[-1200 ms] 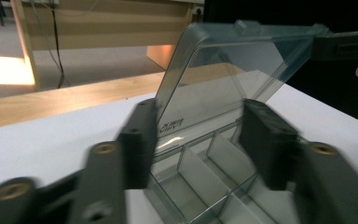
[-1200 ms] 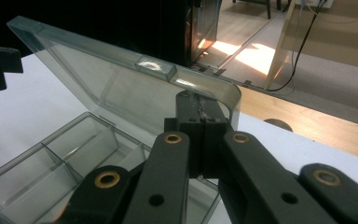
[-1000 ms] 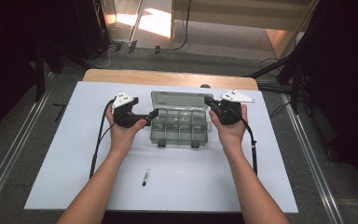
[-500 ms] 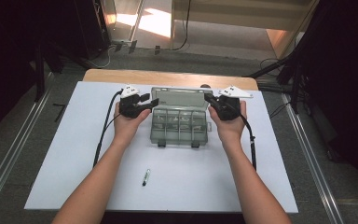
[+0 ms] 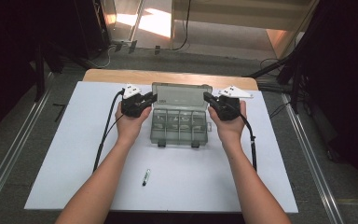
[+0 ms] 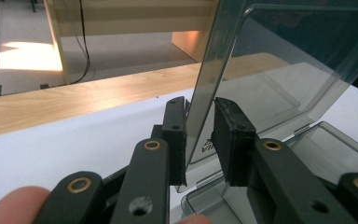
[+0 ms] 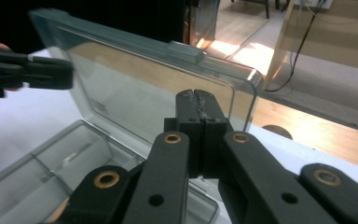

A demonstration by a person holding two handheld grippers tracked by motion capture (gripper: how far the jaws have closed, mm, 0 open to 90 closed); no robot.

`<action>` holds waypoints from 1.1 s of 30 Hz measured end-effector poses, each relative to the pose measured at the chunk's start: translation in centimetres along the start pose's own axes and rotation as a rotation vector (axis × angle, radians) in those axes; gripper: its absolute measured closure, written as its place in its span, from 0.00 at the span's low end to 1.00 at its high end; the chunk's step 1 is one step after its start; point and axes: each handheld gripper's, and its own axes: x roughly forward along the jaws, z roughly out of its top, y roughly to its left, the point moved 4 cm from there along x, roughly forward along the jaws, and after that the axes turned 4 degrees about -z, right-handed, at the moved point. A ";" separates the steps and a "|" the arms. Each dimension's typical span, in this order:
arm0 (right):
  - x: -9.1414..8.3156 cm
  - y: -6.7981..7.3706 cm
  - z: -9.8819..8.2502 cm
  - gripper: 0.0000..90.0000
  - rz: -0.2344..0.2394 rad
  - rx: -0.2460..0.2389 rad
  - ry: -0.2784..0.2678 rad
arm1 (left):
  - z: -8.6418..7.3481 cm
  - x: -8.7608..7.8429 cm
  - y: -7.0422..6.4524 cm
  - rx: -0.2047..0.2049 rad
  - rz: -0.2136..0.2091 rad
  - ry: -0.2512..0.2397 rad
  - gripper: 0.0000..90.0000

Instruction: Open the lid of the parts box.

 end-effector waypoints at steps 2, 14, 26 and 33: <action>-0.6 0.1 0.1 0.92 0.022 0.015 -0.021 | 0.0 0.0 0.1 -0.007 0.004 -0.001 0.83; -1.1 -0.9 -0.5 0.00 -0.016 0.051 -0.027 | 0.0 0.0 0.5 -0.037 0.003 -0.003 0.83; 2.2 -2.0 -2.7 0.69 -0.094 0.123 0.056 | -0.1 0.3 0.5 -0.056 0.000 -0.006 0.86; 3.9 -2.7 -3.7 0.97 -0.105 0.151 0.100 | -0.3 0.8 0.7 -0.074 -0.003 0.006 0.86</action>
